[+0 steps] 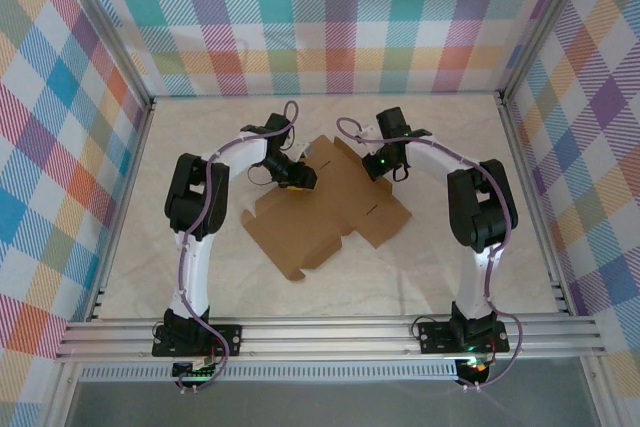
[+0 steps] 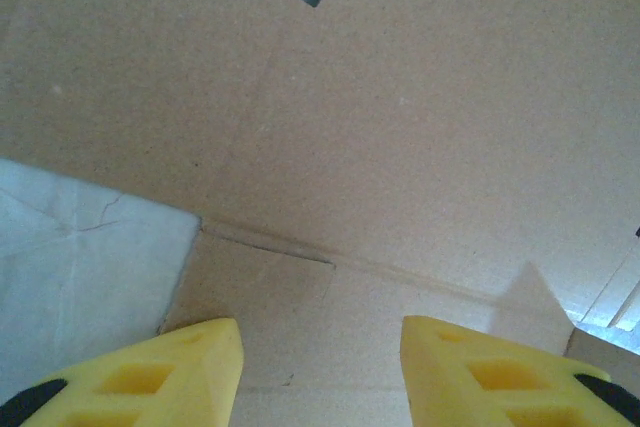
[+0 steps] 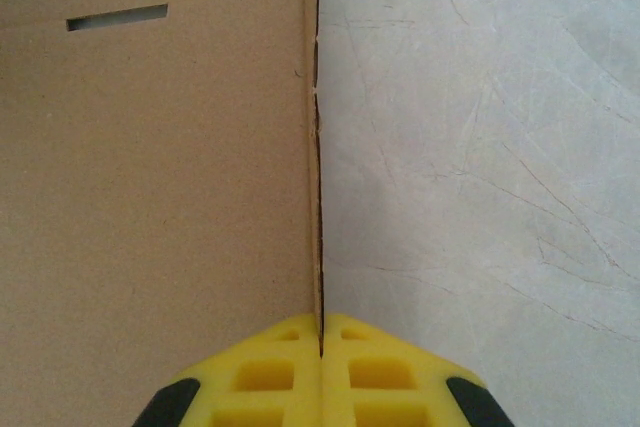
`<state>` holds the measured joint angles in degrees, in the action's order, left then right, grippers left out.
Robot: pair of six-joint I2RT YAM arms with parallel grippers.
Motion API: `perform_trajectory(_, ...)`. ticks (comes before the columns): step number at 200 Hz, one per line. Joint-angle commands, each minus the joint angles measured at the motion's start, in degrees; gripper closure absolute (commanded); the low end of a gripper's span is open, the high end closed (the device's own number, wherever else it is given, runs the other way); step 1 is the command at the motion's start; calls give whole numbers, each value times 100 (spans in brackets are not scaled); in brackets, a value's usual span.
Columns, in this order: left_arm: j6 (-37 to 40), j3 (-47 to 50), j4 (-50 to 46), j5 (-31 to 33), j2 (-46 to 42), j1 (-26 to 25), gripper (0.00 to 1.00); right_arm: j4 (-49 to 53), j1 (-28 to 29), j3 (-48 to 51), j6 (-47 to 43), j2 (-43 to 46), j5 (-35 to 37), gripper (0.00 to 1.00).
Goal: Fold the paper box
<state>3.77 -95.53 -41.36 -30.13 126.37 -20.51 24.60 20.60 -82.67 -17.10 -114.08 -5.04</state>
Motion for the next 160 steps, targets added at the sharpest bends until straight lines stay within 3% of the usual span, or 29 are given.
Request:
perform_trajectory(1,-272,27,32,137,-202,-41,53,47,5,-145,99,-88,-111,100)
perform_trajectory(39,-800,-86,436,-211,-342,-41,54,42,6,-109,157,-97,-137,100)
perform_trajectory(105,-834,-168,335,-326,26,-93,53,50,5,-108,139,-92,-138,100)
perform_trajectory(160,-795,-220,29,398,325,-207,52,8,10,-25,106,-18,-112,100)
